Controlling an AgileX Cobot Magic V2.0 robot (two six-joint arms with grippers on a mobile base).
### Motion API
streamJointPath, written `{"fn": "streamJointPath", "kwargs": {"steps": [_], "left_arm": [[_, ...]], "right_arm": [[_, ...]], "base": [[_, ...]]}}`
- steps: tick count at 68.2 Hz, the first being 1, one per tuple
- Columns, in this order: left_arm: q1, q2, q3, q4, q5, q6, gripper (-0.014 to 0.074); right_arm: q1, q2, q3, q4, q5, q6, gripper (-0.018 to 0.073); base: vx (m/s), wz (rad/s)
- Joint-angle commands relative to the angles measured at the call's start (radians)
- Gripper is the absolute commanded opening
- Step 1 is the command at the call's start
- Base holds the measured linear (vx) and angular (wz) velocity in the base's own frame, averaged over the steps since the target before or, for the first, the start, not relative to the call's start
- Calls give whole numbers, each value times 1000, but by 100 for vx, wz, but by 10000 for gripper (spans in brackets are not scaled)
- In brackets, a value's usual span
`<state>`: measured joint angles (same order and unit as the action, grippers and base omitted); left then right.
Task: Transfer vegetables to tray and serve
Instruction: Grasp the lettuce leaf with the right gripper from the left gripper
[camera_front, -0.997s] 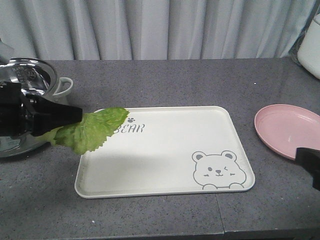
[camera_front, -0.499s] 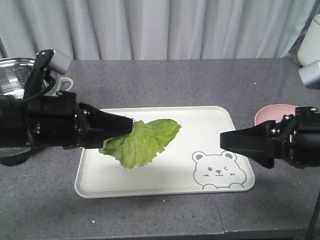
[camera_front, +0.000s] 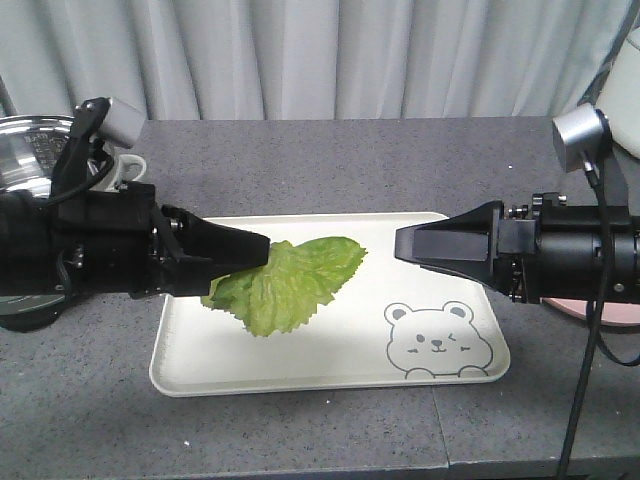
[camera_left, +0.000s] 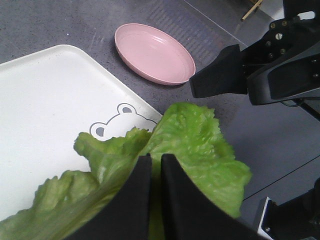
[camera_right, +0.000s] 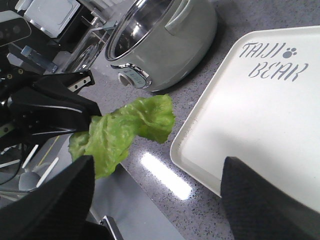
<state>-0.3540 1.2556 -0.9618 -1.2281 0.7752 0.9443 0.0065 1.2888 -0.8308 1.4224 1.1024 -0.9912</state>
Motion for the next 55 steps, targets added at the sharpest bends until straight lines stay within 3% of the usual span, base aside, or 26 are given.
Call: {"fn": "streamJointPath", "kwargs": {"steps": [1,7,20,26,42,55], "left_arm": [[-6,-22,-23,-65,-14,2,-8],[-6,-22,-23,-65,-14,2,-8],[-6,-22,-23,-65,-13,2,-8],[-6,-22,-23,-65,-13,2,-8],[-6,-22,-23,-65,-16,2,-8],[-6,-22,-23,-65,-16,2,-8]], "right_arm": [[-5,4,-32,100,49,-22,508],[24,20,-32,118,38,-32,508],[219,92,-117,123,-62,-31,508],[253,116,-155,124,-62,-24,508],[263,137,-169,117,-66,-25,477],[263,137,-169,105,-66,-37,333]], "base": [[0,0],[0,0],[0,0],[0,0],[0,0],[0,0]]}}
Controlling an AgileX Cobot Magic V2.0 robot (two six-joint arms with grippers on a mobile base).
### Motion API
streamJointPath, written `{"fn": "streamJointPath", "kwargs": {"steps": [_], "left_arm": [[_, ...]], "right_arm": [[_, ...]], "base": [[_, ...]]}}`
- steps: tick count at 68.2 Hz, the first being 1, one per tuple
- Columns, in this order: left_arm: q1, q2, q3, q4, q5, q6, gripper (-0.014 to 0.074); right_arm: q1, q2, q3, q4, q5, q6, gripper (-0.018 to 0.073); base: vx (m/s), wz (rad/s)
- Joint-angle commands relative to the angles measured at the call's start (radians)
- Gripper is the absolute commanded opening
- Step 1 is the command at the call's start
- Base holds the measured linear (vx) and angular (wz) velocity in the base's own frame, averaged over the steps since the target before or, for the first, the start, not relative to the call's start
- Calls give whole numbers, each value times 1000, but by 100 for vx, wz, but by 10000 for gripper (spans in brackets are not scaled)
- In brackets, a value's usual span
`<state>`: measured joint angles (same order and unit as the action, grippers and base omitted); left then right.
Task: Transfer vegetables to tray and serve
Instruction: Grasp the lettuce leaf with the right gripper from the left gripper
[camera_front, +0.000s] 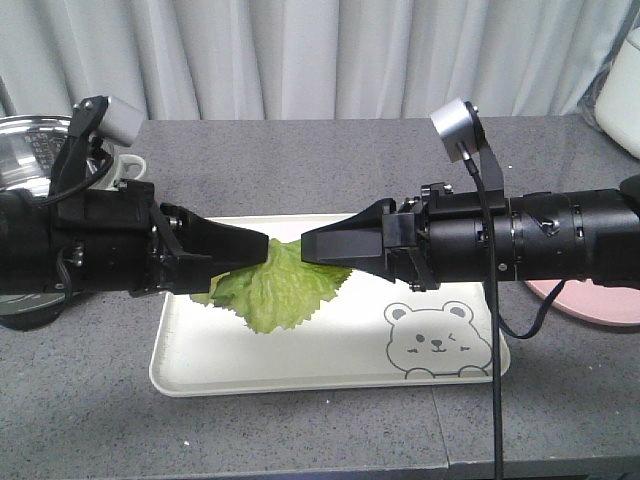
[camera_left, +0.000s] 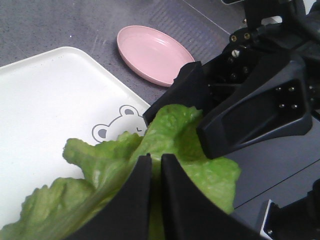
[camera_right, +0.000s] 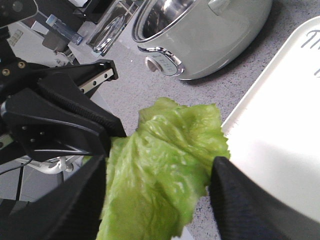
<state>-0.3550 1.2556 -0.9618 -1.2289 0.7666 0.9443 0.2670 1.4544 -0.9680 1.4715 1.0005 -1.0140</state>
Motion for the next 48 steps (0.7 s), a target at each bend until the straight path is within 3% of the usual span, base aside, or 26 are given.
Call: {"fn": "streamJointPath", "kwargs": {"steps": [1,20,29,35,48], "left_arm": [[-5,-22,-23,-64,-8,2,-8],[-5,-22,-23,-64,-7,2,-5],[-5,-22,-23,-64,-8,0,15],[-5,-22,-23,-64,-5,0,78],[-5,-22,-23,-64,-4,0,339]], "right_arm": [[2,-29,-32,54,36,-15,319],[2,-29,-32,50,33,-44,-15],[2,-29,-32,50,28,-44,-8],[2,-29,-32,50,23,-44,-8],[2,-29,-32,50,18,-44,-8]], "base": [[0,0],[0,0],[0,0],[0,0],[0,0]]}}
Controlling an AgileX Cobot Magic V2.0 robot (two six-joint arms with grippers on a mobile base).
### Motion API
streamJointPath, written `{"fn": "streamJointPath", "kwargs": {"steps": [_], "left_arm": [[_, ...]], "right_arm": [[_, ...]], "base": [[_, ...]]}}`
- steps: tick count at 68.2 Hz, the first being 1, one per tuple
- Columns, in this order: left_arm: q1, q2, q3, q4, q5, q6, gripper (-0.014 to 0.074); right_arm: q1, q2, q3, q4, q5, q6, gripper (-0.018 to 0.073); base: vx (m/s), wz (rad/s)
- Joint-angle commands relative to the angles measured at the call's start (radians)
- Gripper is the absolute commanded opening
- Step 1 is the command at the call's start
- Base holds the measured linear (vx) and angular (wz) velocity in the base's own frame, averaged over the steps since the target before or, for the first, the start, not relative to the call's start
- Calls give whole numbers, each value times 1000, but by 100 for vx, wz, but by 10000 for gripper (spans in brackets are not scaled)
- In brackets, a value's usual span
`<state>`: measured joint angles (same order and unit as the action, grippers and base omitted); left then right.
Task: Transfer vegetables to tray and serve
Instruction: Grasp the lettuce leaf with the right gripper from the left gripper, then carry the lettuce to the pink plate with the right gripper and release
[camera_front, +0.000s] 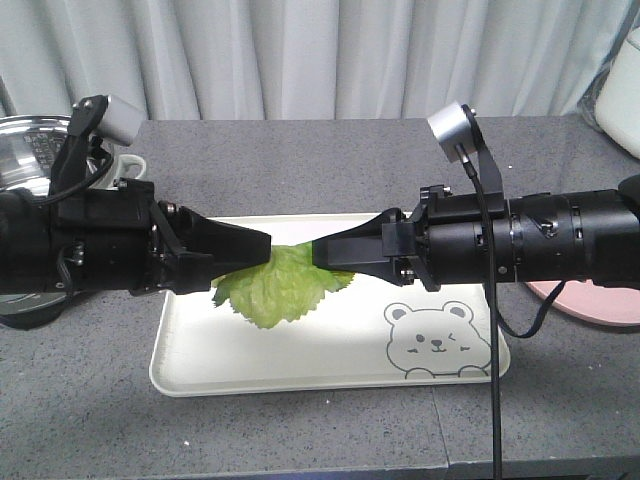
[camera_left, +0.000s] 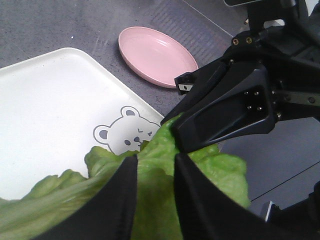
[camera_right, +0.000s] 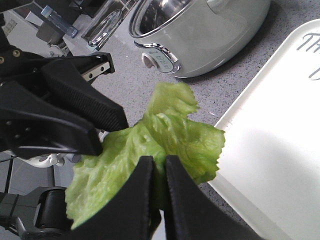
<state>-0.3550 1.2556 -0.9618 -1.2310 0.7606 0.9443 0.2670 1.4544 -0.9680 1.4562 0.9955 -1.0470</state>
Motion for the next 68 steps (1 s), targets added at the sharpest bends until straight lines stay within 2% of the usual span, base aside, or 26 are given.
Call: {"fn": "streamJointPath", "kwargs": {"steps": [1,11,22,32,41,57,68], "left_arm": [[-5,-22,-23,-62,2,0,356],[-5,-22,-23,-62,1,0,475],[-5,-22,-23,-62,1,1,482],[-5,-22,-23,-62,1,1,482],[-5,-22,-23,-62,1,1,482],[-5,-22,-23,-62,1,1,482],[-5,-22,-23,-62,1,1,482]], "right_arm": [[2,-29,-32,66,22,-11,-8],[2,-29,-32,66,15,-11,-8],[2,-29,-32,60,14,-11,-8],[-27,-30,-32,-55,-19,-2,-5],[-124,-46,-32,-126,-18,35,-4],[-399,-97,-32,-249,-22,34,-4],[-562,-131,-32,-334,-79,-23,-4]], "base": [[0,0],[0,0],[0,0],[0,0],[0,0],[0,0],[0,0]]}}
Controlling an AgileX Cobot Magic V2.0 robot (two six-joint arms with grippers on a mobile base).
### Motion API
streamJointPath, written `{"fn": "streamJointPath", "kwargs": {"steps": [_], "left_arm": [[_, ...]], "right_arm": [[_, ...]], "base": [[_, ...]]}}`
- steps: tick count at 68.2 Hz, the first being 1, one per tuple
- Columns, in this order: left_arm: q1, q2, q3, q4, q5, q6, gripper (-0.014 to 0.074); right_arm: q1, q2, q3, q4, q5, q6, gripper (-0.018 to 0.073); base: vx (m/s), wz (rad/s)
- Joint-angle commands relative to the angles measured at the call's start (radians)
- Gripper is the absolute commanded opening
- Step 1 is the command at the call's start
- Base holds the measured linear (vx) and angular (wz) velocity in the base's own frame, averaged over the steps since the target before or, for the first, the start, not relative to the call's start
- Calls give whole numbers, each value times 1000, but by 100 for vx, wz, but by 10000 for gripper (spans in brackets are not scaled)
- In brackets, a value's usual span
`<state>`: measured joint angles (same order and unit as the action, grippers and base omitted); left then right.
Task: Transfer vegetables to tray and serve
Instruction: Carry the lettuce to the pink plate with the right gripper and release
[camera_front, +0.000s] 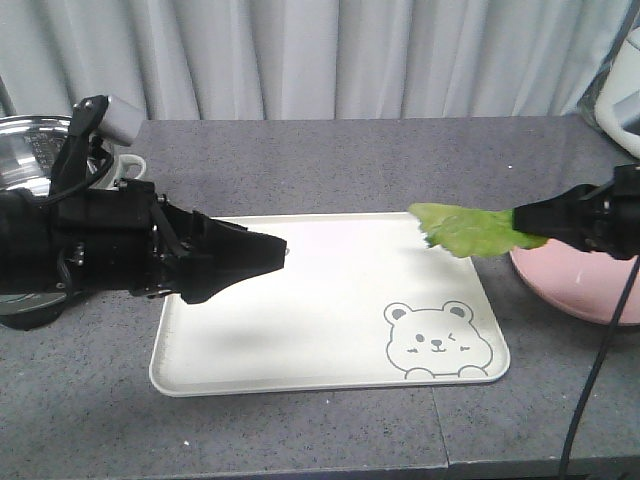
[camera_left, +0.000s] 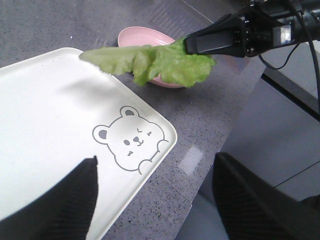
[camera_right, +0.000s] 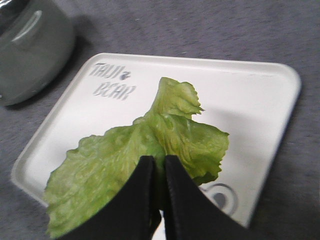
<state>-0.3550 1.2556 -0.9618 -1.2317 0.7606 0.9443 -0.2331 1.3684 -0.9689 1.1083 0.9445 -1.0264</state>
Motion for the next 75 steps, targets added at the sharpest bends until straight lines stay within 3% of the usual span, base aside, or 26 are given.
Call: {"fn": "streamJointPath", "kwargs": {"steps": [1,15,32,51,63,75], "left_arm": [[-5,-22,-23,-61,1,1,482],[-5,-22,-23,-61,1,1,482],[-5,-22,-23,-61,1,1,482],[-5,-22,-23,-61,1,1,482],[-5,-22,-23,-61,1,1,482],[-5,-22,-23,-61,1,1,482]], "right_arm": [[-73,-48,-31,9,-40,-57,-4],[-118,-49,-28,-68,-202,-220,-4],[-118,-47,-28,-168,-373,-198,-4],[-118,25,-28,-192,-393,-198,-4],[-118,88,-28,-260,-436,-199,-3],[-118,134,-28,-264,-479,-197,45]], "base": [[0,0],[0,0],[0,0],[0,0],[0,0],[0,0]]}}
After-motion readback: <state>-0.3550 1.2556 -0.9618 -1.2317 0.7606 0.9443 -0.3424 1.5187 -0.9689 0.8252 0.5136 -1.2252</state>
